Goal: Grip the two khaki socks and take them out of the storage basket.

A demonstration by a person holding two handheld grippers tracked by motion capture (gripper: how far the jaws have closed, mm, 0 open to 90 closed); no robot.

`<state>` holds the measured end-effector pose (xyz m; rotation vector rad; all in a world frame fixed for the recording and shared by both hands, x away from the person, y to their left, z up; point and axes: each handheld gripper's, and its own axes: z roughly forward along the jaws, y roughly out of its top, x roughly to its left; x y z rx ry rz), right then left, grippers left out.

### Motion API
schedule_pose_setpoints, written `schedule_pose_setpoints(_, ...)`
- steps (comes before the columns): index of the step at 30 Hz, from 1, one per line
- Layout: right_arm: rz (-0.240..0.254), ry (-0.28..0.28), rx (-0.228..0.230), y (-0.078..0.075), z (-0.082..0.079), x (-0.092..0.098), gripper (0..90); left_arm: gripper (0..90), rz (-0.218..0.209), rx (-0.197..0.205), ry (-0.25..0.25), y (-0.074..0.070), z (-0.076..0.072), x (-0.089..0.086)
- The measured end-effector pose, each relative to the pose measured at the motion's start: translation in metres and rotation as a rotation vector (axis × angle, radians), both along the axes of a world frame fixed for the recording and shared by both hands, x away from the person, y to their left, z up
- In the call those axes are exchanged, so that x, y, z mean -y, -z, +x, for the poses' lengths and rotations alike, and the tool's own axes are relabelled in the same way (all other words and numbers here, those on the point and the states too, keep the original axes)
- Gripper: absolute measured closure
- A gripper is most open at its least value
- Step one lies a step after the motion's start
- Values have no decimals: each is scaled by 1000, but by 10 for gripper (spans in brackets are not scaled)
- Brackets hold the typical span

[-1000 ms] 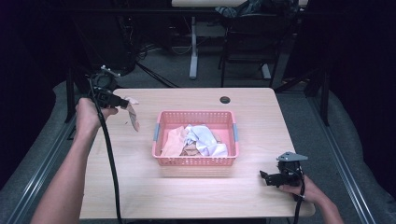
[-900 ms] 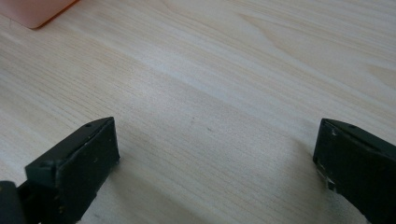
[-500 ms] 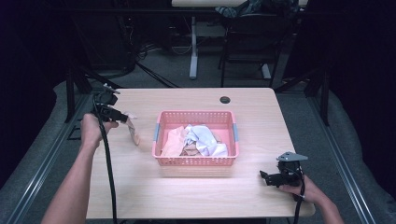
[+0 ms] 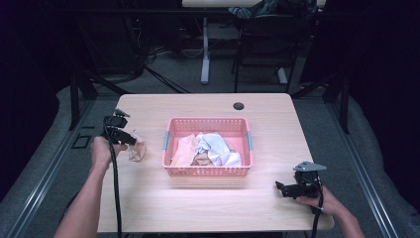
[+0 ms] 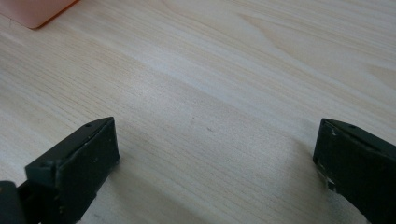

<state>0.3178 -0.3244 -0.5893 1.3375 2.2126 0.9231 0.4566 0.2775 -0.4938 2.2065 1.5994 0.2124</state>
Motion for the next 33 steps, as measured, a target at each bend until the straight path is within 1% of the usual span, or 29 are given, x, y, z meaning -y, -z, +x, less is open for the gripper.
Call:
schedule_pose_setpoints(4,1,0,0,0,0,0,0,827,-2,-11,-12,18,-1,0)
schedule_pose_setpoints(7,1,0,0,0,0,0,0,820,-4,-21,-18,27,-2,-1)
schedule_pose_setpoints(9,0,0,0,0,0,0,0,810,-8,-19,-27,33,-3,-2)
schedule_pose_setpoints(12,1,0,0,0,0,0,0,784,-16,-21,-35,39,-3,-3)
schedule_pose_setpoints(14,1,0,0,0,0,0,0,761,-18,-18,-49,44,-4,-4)
schedule_pose_setpoints(17,1,0,0,0,0,0,0,744,-41,-14,-73,49,-4,-7)
schedule_pose_setpoints(19,0,0,0,0,0,0,0,713,-45,-10,-76,48,-4,-8)
schedule_pose_setpoints(20,0,0,0,0,0,0,0,678,-49,-3,-76,47,-5,-9)
schedule_pose_setpoints(22,1,0,0,0,0,0,0,529,-50,13,-96,41,-6,-9)
schedule_pose_setpoints(23,0,0,0,0,0,0,0,460,-59,25,-98,37,-8,-10)
schedule_pose_setpoints(26,1,0,0,0,0,0,0,299,-67,64,-97,20,-12,-9)
schedule_pose_setpoints(28,1,0,0,0,0,0,0,232,-67,86,-80,6,-15,-7)
schedule_pose_setpoints(29,0,0,0,0,0,0,0,209,-66,107,-76,0,-17,-6)
schedule_pose_setpoints(30,1,0,0,0,0,0,0,206,-65,115,-66,-7,-18,-4)
schedule_pose_setpoints(32,1,0,0,0,0,0,0,175,-70,143,-55,-19,-20,-1)
schedule_pose_setpoints(33,0,0,0,0,0,0,0,167,-68,147,-47,-25,-21,1)
